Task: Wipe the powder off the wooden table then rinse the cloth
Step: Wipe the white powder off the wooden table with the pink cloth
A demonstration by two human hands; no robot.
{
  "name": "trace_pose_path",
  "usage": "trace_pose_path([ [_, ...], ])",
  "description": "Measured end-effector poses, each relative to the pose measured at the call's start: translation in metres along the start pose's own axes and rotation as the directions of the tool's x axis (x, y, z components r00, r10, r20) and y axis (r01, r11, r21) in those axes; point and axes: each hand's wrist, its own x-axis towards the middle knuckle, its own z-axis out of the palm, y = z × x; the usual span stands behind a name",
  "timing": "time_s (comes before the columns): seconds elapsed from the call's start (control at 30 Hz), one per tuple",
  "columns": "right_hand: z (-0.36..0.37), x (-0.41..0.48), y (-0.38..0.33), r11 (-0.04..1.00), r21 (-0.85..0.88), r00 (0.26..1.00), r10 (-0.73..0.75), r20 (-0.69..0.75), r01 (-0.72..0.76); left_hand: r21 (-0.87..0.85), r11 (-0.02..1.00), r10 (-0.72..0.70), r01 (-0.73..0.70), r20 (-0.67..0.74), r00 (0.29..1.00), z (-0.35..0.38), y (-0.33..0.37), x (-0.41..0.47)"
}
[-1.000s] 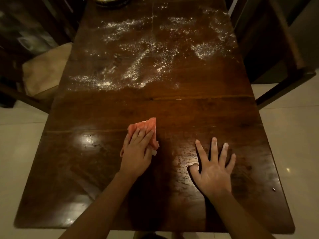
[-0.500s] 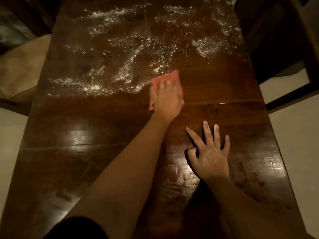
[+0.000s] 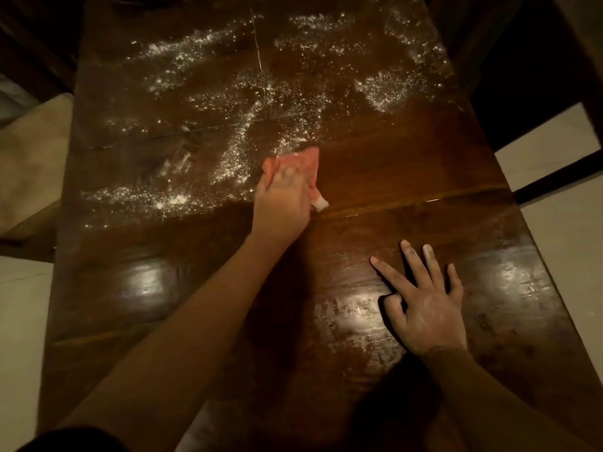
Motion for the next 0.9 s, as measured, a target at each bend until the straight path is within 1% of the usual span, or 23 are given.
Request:
trace_pose_path([
  [0.07,-0.001,0.001,-0.001,1.000,0.002,1.000,0.005,-0.007,-0.005,-0.019,0.997,0.081,-0.080,0.008,0.997,-0.010,-0.003,-0.030],
  [0.1,-0.001,0.001,-0.001,1.000,0.003,1.000,0.006,-0.007,-0.006,-0.029,0.996,0.088,-0.087,0.018,0.996,-0.018,-0.008,-0.043],
  [0.13,-0.001,0.001,-0.002,1.000,0.004,1.000,0.005,-0.007,-0.005,-0.040,0.998,0.058,-0.056,0.035,0.998,-0.026,-0.017,-0.053],
  [0.2,-0.001,0.001,-0.003,1.000,0.004,1.000,0.008,-0.010,-0.008,-0.077,0.994,-0.075,0.078,0.038,0.996,-0.043,-0.039,-0.057],
  [0.3,-0.001,0.001,-0.003,1.000,0.000,1.000,0.008,-0.013,-0.008,-0.160,0.950,-0.283,0.268,-0.075,0.956,-0.047,-0.057,-0.036],
  [0.37,-0.001,0.001,-0.003,1.000,-0.006,1.000,0.010,-0.014,-0.011,-0.119,0.921,-0.385,0.370,-0.143,0.912,-0.035,-0.046,-0.014],
  [0.4,-0.001,0.000,-0.003,1.000,-0.006,1.000,0.012,-0.014,-0.012,-0.077,0.920,-0.392,0.384,-0.153,0.907,-0.027,-0.036,-0.006],
  [0.43,-0.001,0.000,-0.003,1.000,-0.005,1.000,0.013,-0.014,-0.013,-0.052,0.935,-0.355,0.352,-0.133,0.925,-0.018,-0.024,-0.002],
  [0.47,-0.001,0.000,-0.003,1.000,-0.006,1.000,0.014,-0.014,-0.014,-0.048,0.963,-0.269,0.266,-0.086,0.959,-0.010,-0.012,-0.001],
  [0.5,-0.001,0.000,-0.003,1.000,-0.008,1.000,0.015,-0.016,-0.015,-0.054,0.988,-0.146,0.144,-0.031,0.989,-0.002,-0.001,-0.004],
  [0.53,-0.001,0.001,-0.003,1.000,-0.012,1.000,0.015,-0.019,-0.015,-0.048,0.999,-0.021,0.022,0.018,1.000,0.004,0.006,-0.007],
  [0.57,-0.001,0.001,-0.004,1.000,-0.017,1.000,0.014,-0.020,-0.014,-0.025,0.997,0.074,-0.073,0.058,0.996,0.009,0.007,-0.009],
  [0.6,-0.001,0.001,-0.004,1.000,-0.020,1.000,0.012,-0.021,-0.013,-0.003,0.994,0.111,-0.111,0.076,0.991,0.008,0.006,-0.007],
  [0.63,0.000,0.001,-0.004,1.000,-0.019,1.000,0.011,-0.021,-0.011,-0.006,0.996,0.087,-0.086,0.060,0.994,0.006,0.002,-0.001],
  [0.67,-0.001,0.001,-0.004,1.000,-0.016,1.000,0.009,-0.021,-0.009,-0.050,0.999,0.014,-0.013,0.026,1.000,0.004,0.000,0.006],
  [0.7,-0.001,0.001,-0.004,1.000,-0.013,1.000,0.006,-0.021,-0.006,-0.123,0.989,-0.091,0.088,-0.018,0.996,0.002,-0.002,0.018],
  [0.73,-0.001,0.002,-0.003,1.000,-0.013,1.000,0.002,-0.023,-0.002,-0.182,0.965,-0.203,0.190,-0.055,0.978,0.001,-0.006,0.033],
  [0.77,0.000,0.002,-0.003,1.000,-0.016,1.000,-0.001,-0.025,0.001,-0.194,0.941,-0.296,0.276,-0.080,0.952,0.001,-0.012,0.050],
  [0.8,0.000,0.001,-0.003,1.000,-0.016,1.000,-0.003,-0.030,0.003,-0.159,0.924,-0.365,0.347,-0.096,0.926,0.000,-0.016,0.067],
  [0.83,0.001,0.002,-0.004,1.000,-0.014,0.999,-0.006,-0.038,0.006,-0.105,0.916,-0.396,0.386,-0.105,0.912,0.000,-0.018,0.083],
  [0.87,0.001,0.003,-0.004,1.000,-0.010,0.999,-0.009,-0.046,0.008,-0.062,0.922,-0.387,0.382,-0.108,0.916,0.000,-0.015,0.094],
  [0.9,0.001,0.004,-0.004,1.000,-0.010,0.999,-0.011,-0.049,0.011,-0.039,0.936,-0.351,0.349,-0.102,0.931,0.002,-0.010,0.104],
])
